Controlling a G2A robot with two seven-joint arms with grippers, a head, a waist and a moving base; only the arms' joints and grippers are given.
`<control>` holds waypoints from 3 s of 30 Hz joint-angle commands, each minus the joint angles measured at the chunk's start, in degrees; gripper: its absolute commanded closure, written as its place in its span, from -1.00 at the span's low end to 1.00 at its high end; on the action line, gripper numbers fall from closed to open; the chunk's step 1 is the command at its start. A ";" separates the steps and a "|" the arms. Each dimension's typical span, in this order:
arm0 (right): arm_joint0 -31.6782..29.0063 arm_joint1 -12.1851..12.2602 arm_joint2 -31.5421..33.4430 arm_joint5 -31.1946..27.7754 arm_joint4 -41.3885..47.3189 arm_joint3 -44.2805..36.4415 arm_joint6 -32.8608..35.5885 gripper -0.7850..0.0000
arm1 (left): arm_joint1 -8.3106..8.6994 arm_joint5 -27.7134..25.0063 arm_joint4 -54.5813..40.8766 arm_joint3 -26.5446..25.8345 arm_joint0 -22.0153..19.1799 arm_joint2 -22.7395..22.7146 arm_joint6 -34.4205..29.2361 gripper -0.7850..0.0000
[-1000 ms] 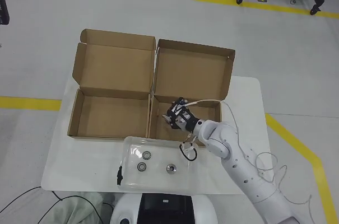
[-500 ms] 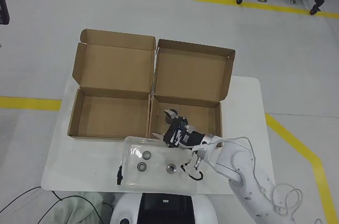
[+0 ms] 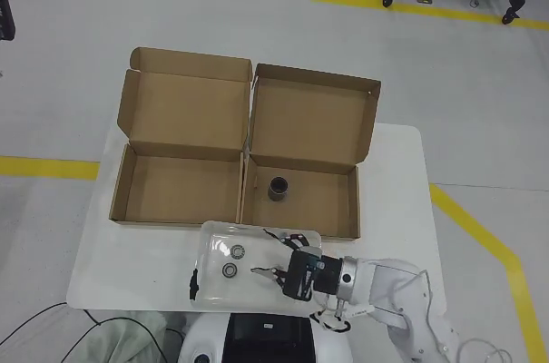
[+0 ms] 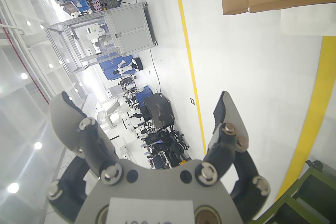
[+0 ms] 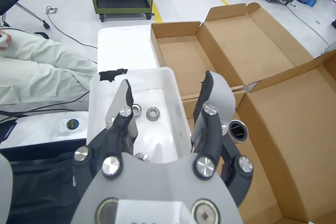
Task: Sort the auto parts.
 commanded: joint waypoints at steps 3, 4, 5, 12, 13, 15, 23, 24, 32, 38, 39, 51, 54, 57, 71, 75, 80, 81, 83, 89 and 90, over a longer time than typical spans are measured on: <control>-1.93 0.66 0.90 -0.91 -2.22 1.38 0.02 -0.23 | 0.00 0.00 0.00 0.00 0.00 0.00 0.00 -1.00; -2.26 0.77 0.85 -0.70 -2.99 1.68 0.74 -0.23 | 0.00 0.00 0.00 0.00 0.00 0.00 0.00 -1.00; -2.53 0.85 0.71 -0.29 -3.45 2.00 1.46 -0.23 | 0.00 0.00 0.00 0.00 0.00 0.00 0.00 -1.00; -2.34 1.00 -1.17 4.16 -7.50 3.19 8.25 -0.47 | 0.00 0.00 0.00 0.00 0.00 0.00 0.00 -1.00; -2.30 0.99 -1.63 4.80 -8.02 3.20 9.33 -0.46 | 0.00 0.00 0.00 0.00 0.00 0.00 0.00 -1.00; -2.01 0.94 -2.61 5.58 -8.53 3.37 11.18 -0.38 | 0.00 0.00 0.00 0.00 0.00 0.00 0.00 -1.00; 0.91 0.49 -7.87 6.53 -11.47 5.44 21.04 -0.22 | 0.00 0.00 0.00 0.00 0.00 0.00 0.00 -1.00; 1.34 0.38 -8.62 6.78 -11.80 5.74 22.44 -0.24 | 0.00 0.00 0.00 0.00 0.00 0.00 0.00 -1.00; 4.42 -0.31 -11.85 8.45 -10.23 8.53 28.11 -0.43 | 0.00 0.00 0.00 0.00 0.00 0.00 0.00 -1.00; 6.12 -0.62 -13.70 8.30 -9.22 10.68 30.98 -0.28 | 0.00 0.00 0.00 0.00 0.00 0.00 0.00 -1.00; 6.37 -0.68 -14.04 8.32 -9.07 10.93 31.36 -0.28 | 0.00 0.00 0.00 0.00 0.00 0.00 0.00 -1.00; 9.55 -1.21 -16.45 8.33 -6.55 14.04 34.65 0.27 | 0.00 0.00 0.00 0.00 0.00 0.00 0.00 -1.00; 10.23 -1.30 -16.89 8.05 -5.77 14.55 35.01 0.69 | 0.00 0.00 0.00 0.00 0.00 0.00 0.00 -1.00; 10.87 -1.35 -17.29 7.48 -5.04 14.82 34.81 1.00 | 0.00 0.00 0.00 0.00 0.00 0.00 0.00 -1.00; 10.93 -0.48 -14.96 7.28 -4.57 10.86 23.88 1.00 | 0.00 0.00 0.00 0.00 0.00 0.00 0.00 -1.00; 11.10 -0.57 -14.87 9.06 -3.41 8.52 19.92 1.00 | 0.00 0.00 0.00 0.00 0.00 0.00 0.00 -1.00; 13.62 -1.25 -14.85 10.61 2.25 7.21 13.63 1.00 | 0.00 0.00 0.00 0.00 0.00 0.00 0.00 -1.00; 14.44 -1.42 -14.80 10.64 3.81 7.29 12.23 1.00 | 0.00 0.00 0.00 0.00 0.00 0.00 0.00 -1.00; 16.34 -1.81 -14.67 10.54 7.10 7.66 9.46 1.00 | 0.00 0.00 0.00 0.00 0.00 0.00 0.00 -1.00; 23.30 -3.09 -15.30 7.51 15.96 10.12 3.06 1.00 | 0.00 0.00 0.00 0.00 0.00 0.00 0.00 -1.00; 24.16 -3.29 -15.44 6.93 17.22 10.55 1.67 1.00 | 0.00 0.00 0.00 0.00 0.00 0.00 0.00 -1.00</control>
